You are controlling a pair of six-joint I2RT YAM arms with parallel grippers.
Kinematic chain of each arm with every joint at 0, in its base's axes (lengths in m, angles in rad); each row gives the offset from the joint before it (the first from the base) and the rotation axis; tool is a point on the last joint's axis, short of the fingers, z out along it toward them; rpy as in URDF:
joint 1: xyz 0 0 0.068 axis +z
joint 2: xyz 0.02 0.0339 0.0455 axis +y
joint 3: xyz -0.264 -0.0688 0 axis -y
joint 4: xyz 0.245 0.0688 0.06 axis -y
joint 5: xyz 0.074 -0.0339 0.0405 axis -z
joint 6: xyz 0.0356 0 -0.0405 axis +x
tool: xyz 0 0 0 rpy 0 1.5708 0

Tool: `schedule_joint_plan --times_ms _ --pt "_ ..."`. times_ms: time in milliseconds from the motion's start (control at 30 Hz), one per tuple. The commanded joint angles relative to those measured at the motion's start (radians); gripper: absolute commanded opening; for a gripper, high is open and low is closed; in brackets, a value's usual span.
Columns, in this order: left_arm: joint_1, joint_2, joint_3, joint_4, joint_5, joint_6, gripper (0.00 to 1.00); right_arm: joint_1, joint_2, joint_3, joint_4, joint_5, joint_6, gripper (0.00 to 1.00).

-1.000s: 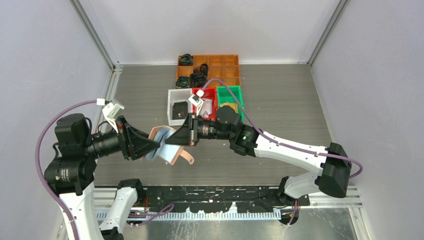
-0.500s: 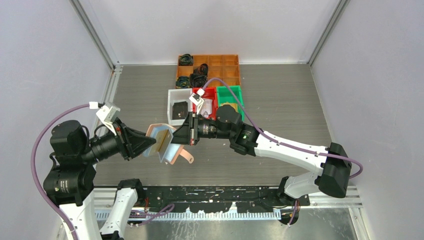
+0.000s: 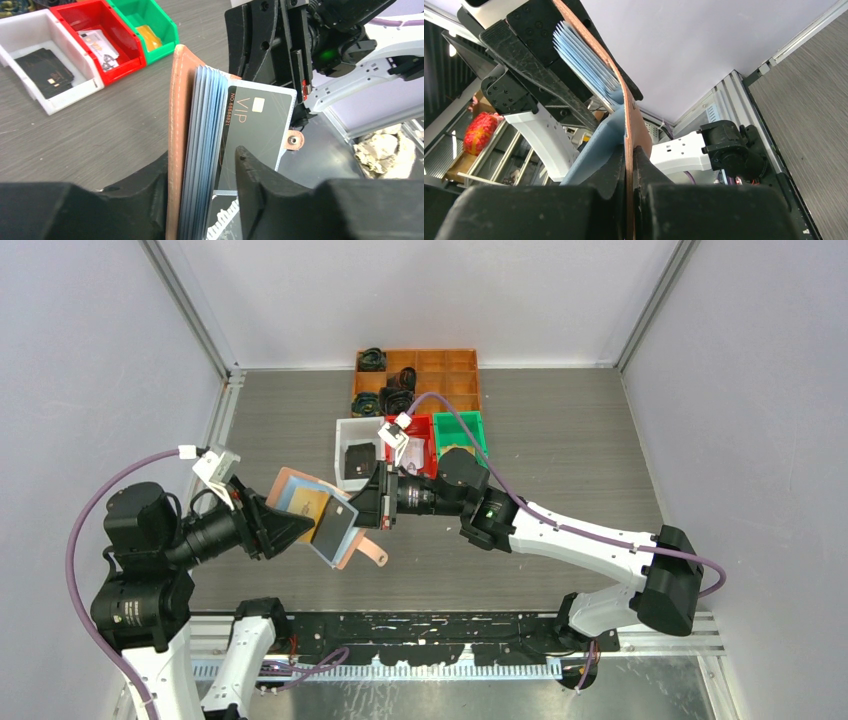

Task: Take the credit cards out of the card holder
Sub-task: Remove the credit card from the card holder.

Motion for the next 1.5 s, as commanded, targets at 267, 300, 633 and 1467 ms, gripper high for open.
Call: schedule_joint_plan --times_ms 267,300,633,1467 --pt "-0.002 0.038 0.055 0.012 0.099 -0.02 0.14 0.002 -0.098 0.025 0.049 -0.026 -0.065 0.17" --pt "-0.002 0.037 0.057 0.015 0.096 -0.02 0.13 -0.002 -0.107 0.026 0.022 -0.026 -0.083 0.22" --pt "-0.002 0.033 0.074 0.018 0.065 -0.006 0.08 -0.137 -0.223 0.176 -0.575 -0.014 -0.459 0.69" --pt "-0.002 0.033 -0.012 0.176 0.243 -0.252 0.1 -0.08 -0.062 0.198 -0.163 -0.325 -0.273 0.5"
